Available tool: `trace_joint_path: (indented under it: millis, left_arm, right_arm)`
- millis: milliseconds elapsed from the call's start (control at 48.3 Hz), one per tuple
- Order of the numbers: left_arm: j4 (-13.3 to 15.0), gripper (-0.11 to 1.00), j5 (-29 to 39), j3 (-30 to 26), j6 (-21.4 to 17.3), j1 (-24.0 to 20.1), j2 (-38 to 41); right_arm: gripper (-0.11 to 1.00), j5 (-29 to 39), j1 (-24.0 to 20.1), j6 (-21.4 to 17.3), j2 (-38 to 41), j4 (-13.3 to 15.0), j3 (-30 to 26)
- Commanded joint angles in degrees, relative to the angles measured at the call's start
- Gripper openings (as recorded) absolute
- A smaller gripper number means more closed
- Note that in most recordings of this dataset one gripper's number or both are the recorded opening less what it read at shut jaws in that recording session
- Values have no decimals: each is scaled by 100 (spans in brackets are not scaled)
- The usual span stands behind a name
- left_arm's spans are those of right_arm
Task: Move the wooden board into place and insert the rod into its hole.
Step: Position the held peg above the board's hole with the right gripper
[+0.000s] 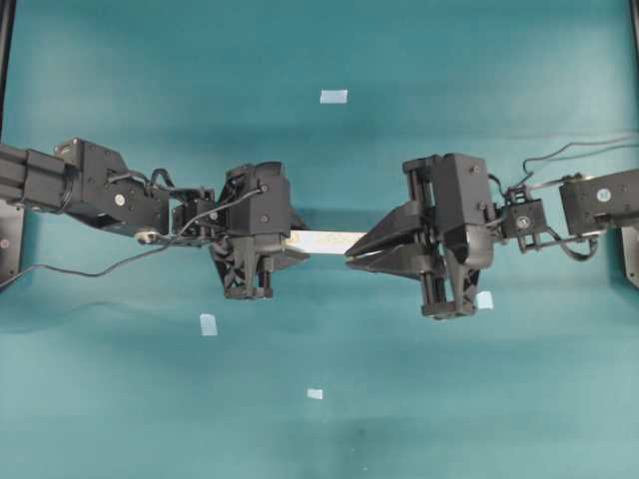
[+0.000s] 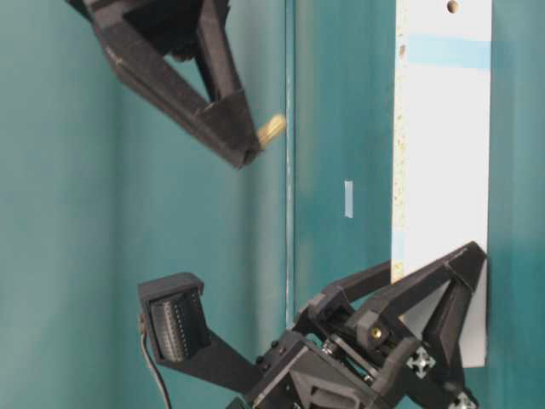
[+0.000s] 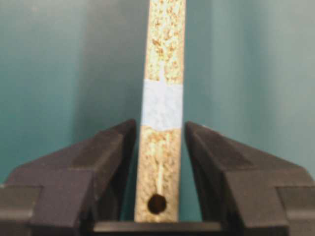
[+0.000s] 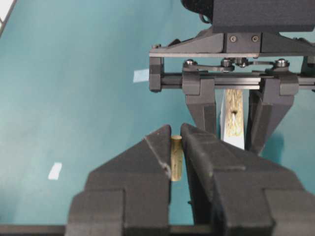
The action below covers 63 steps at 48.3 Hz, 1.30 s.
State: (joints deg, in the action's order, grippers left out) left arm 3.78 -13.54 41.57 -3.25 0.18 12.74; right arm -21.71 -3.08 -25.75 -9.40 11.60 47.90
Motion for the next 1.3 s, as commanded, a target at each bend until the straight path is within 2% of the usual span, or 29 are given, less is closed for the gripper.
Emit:
trace_joint_path:
  millis: [0,103,207,393,476,579,765,910,1076,1283]
  left_arm:
    - [9,42,-35,-105,18,18,-26]
    - [9,35,-35,-105,9,18,18]
    - [9,23,-35,-79,-26,18,35]
    - [0,23,-35,-70,-26,35,26]
    - [9,23,-26,-79,-18,35,26]
    - [9,22,18,-97,-9,35,0]
    - [0,22,53,-123,0,35,-9]
    - [0,23,53,-141,9,35,-9]
    - [0,22,53,-167,18,35,-9]
    - [9,22,53,-229,18,35,-9]
  right_arm:
    - [10,-79,9,9,-141,9,35]
    - [10,-105,9,18,-176,9,185]
    - [10,-229,53,26,-237,9,369]
    - [10,-677,237,105,-308,9,721]
    - [10,-1143,387,229,-272,0,967]
    - [10,-2065,598,439,-149,-88,1380]
    - [10,-3586,791,976,123,-659,2021]
    - [10,-3885,791,1160,519,-703,2074]
    - [10,-4219,765,1169,1081,-589,1969]
    - [10,-4605,756,1187,1336,-571,1881]
